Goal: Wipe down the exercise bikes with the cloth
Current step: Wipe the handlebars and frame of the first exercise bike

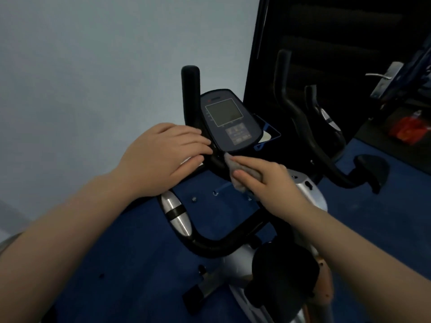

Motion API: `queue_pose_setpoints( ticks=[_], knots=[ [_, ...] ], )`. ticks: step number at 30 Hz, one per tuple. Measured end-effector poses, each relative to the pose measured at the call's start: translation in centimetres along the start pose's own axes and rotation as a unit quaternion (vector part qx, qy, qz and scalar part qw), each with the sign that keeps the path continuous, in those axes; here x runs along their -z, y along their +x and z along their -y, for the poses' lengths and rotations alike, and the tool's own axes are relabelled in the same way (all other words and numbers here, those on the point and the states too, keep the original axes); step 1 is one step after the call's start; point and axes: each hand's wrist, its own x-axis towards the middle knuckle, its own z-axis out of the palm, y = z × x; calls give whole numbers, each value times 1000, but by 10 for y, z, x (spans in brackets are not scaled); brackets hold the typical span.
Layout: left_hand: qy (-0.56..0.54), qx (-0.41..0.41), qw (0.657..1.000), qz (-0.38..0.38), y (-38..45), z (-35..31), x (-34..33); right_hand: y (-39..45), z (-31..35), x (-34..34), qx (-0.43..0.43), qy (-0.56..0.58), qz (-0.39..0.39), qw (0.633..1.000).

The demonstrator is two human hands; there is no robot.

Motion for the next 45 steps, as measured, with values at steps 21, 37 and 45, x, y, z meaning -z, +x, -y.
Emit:
queue_pose_setpoints(
  ticks=[21,37,45],
  knots=[
    [-232,231,944,-44,20,-114,-46,-29,-12,18,-32,78,-45,995],
    [-201,243,948,-29,22,-125,-51,-82,-32,13,-71,150,-91,982],
    [-217,264,938,-54,24,-126,-53,-42,-26,22,-69,71,-103,990]
  ],
)
